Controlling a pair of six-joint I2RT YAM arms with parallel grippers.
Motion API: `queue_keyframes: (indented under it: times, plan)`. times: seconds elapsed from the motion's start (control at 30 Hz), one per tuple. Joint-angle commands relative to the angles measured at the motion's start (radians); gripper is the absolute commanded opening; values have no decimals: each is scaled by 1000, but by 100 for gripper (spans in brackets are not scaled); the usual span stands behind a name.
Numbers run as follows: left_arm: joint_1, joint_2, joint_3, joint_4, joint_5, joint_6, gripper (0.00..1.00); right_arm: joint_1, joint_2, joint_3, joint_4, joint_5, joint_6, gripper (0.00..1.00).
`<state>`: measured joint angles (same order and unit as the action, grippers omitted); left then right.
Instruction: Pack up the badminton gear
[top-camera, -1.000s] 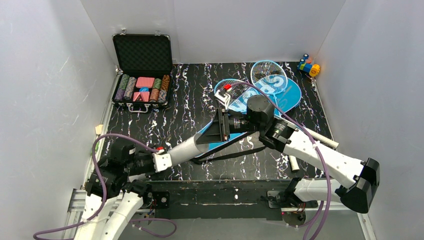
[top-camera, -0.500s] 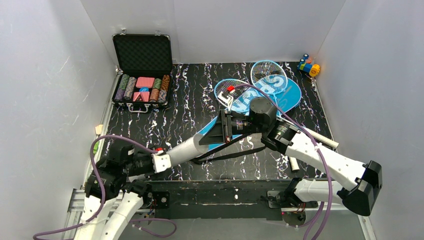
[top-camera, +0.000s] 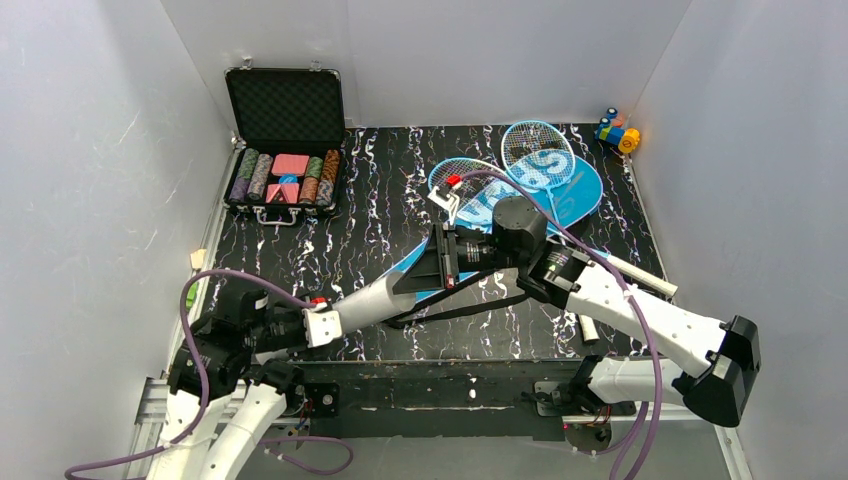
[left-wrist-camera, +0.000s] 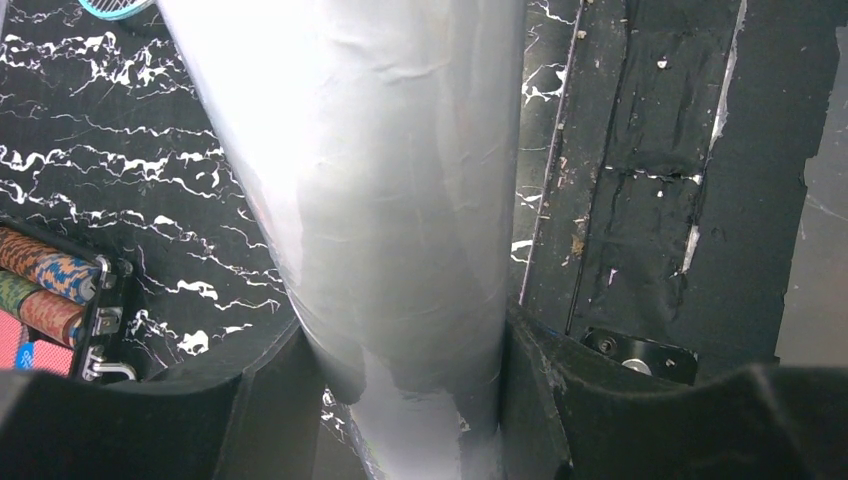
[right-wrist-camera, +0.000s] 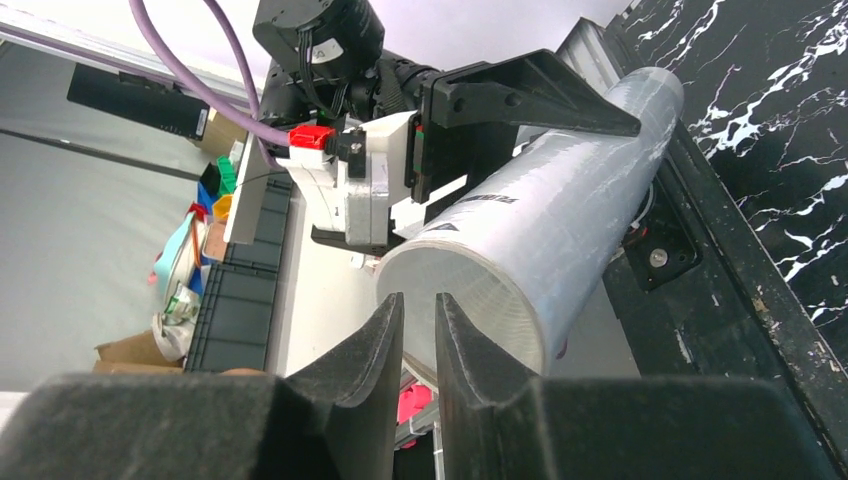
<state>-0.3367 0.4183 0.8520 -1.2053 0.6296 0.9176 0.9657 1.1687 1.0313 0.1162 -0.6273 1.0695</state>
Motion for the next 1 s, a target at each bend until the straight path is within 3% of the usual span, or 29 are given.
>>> queue_keyframes:
  times: [0.0,0.3,0.67,0.97]
  plan:
    - [-4,15,70,83,120,13,7,41,43,17,-53,47,-48,26]
    - [-4,25,78,113,138,-44,8,47,-10,-47,-41,73,-48,27]
    - [-4,31,11,147,-2,-130,9,6,-134,188,-399,171,-194,76]
    - [-4,129,-2,141,-71,-192,10,-158,-219,267,-617,179,-203,83]
